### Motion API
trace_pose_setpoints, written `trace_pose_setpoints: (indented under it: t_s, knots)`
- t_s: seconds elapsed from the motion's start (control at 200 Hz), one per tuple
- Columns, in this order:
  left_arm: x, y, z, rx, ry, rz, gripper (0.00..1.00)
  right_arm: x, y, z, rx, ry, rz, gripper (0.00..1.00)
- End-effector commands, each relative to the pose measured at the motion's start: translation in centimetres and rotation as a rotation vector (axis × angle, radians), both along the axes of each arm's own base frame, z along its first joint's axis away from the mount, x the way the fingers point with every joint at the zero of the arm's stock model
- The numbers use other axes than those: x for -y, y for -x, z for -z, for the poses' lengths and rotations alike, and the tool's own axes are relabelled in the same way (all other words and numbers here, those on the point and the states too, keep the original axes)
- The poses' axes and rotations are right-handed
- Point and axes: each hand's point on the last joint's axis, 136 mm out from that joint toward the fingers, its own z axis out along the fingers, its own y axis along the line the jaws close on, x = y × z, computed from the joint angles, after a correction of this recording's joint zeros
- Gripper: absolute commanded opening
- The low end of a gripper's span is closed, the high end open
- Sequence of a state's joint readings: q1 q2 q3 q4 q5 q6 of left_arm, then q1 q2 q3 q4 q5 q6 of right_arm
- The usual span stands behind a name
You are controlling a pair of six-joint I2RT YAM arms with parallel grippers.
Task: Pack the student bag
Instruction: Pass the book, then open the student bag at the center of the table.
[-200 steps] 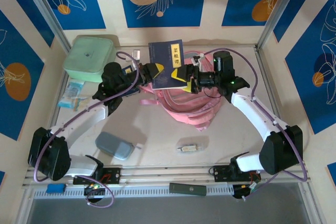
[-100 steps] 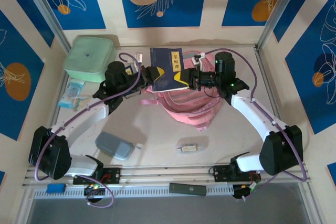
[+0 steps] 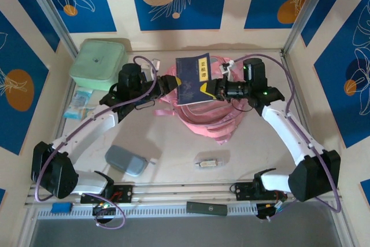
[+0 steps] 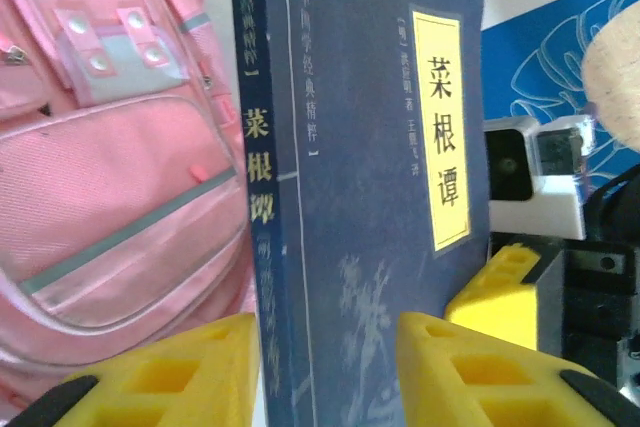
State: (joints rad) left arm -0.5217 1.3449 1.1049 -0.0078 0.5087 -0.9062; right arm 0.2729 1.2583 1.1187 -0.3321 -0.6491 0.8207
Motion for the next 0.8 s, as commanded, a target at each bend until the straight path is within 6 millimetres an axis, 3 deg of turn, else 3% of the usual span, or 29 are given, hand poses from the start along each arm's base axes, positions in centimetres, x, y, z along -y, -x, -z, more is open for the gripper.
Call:
trace_pose_setpoints:
  t_s: [0.0, 0.235, 0.455, 0.795]
  knots:
    - [-0.5, 1.3, 1.3, 0.065, -0.184, 0.015, 0.47, 2.7, 0.8, 0.8, 0.001, 0.085, 0.066, 0.0]
    - [3.2, 3.0, 5.8, 0.128, -0.427, 0.209, 0.59, 8.6, 1.8, 3.4, -0.075, 0.141, 0.246, 0.0]
    - [6.9, 3.6, 10.6, 0.19, -0.621, 0.365, 0.6, 13.3, 2.5, 6.0, -0.169, 0.175, 0.412, 0.0]
    - [12.7, 3.9, 16.3, 0.3, -0.797, 0.586, 0.62, 17.6, 2.7, 8.4, -0.239, 0.167, 0.572, 0.0]
